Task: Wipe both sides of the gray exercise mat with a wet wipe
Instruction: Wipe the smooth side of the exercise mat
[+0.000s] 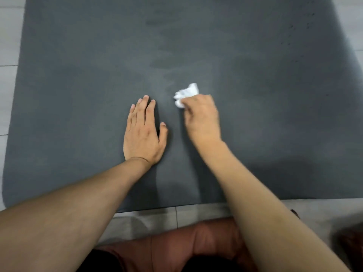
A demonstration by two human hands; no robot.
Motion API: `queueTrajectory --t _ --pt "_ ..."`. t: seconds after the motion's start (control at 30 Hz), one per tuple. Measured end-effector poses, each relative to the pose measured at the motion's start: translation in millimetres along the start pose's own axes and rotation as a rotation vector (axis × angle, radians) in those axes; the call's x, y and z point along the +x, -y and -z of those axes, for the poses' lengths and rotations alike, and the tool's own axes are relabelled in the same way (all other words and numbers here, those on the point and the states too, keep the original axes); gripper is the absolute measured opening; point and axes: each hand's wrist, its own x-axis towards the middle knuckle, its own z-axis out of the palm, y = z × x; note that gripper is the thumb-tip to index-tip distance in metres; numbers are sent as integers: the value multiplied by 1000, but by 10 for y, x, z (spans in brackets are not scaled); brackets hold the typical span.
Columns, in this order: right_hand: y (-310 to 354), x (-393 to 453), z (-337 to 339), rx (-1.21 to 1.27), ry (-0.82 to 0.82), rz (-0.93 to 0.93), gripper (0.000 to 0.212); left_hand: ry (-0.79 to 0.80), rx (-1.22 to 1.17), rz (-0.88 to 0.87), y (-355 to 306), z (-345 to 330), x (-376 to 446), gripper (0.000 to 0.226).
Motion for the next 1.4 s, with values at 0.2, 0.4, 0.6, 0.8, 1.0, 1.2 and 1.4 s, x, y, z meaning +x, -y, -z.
queueTrajectory --t 0.2,0.4,0.6,0.8,1.0,1.2,1.4 --pt "-334 12 372 -165 123 30 16 -31 37 86 -11 42 -14 52" --pt "-818 67 853 -321 60 -522 26 -56 -44 118 23 49 -12 29" --pt "578 -461 147 11 227 -138 19 200 -305 125 182 296 100 33" --pt "79 -335 452 -159 327 -109 21 680 149 -94 502 878 -39 98" --pt "-383 -356 934 -332 164 -597 30 619 226 25 567 945 -542 107" --pt "1051 -957 288 -48 561 -127 23 642 152 78 543 915 -520 108" --pt "393 -806 731 -194 437 -326 17 682 165 100 490 941 -488 109"
